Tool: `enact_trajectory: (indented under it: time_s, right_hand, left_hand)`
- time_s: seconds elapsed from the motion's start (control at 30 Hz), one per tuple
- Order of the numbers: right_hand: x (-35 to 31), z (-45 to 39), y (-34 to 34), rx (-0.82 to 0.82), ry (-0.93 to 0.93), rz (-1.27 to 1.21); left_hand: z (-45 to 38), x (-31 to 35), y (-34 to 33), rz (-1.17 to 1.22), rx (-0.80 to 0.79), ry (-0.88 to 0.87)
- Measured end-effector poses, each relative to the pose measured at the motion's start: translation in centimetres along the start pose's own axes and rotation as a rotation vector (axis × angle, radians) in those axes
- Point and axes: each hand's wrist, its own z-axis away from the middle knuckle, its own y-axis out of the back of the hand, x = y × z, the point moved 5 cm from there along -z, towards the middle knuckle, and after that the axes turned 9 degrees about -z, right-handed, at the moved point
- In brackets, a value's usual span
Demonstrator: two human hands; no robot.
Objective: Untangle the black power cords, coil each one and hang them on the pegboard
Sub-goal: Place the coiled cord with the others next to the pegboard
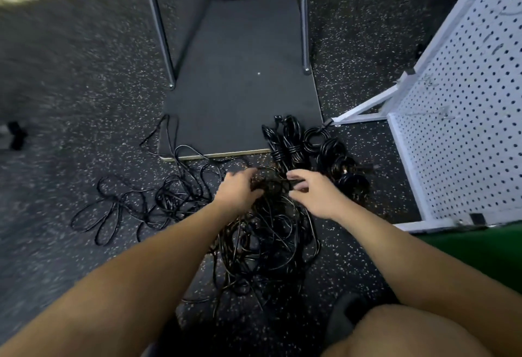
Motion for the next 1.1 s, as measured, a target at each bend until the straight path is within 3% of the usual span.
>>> enact_trajectory:
  time_s: [0.13, 0.33, 0.47, 0.63, 0.83, 1.1]
  right_hand:
    - [-1.0, -0.9, -4.7, -0.141, -0.066, 0.095]
    - [-2.8, -1.3, -6.4, -0.06, 0.012, 0.21]
    - [-4.1, -0.3, -4.0, -0.005, -0.11, 0.252]
    - [-12.0, 3.6, -3.1, -0.184, -0.081, -0.118]
    - [-25.0, 7.6, 0.2, 0.011, 0.129, -0.212]
    - [-35.7, 11.4, 3.3, 0.159, 0.321, -0.406]
  left_hand:
    - [2.7, -2.1, -1.5, 0.131, -0.106, -0.023]
    - [5.6, -2.5, 1.1, 0.309, 0.048, -0.114]
    - [7.5, -4.5, 7.6, 0.481, 0.195, -0.086]
    - [9.4, -5.8, 17.9, 0.48, 0.316, -0.112]
    - [13.7, -5.0, 25.4, 0.583, 0.341, -0.208]
    - [19.0, -3.0, 29.4, 0.743, 0.246, -0.358]
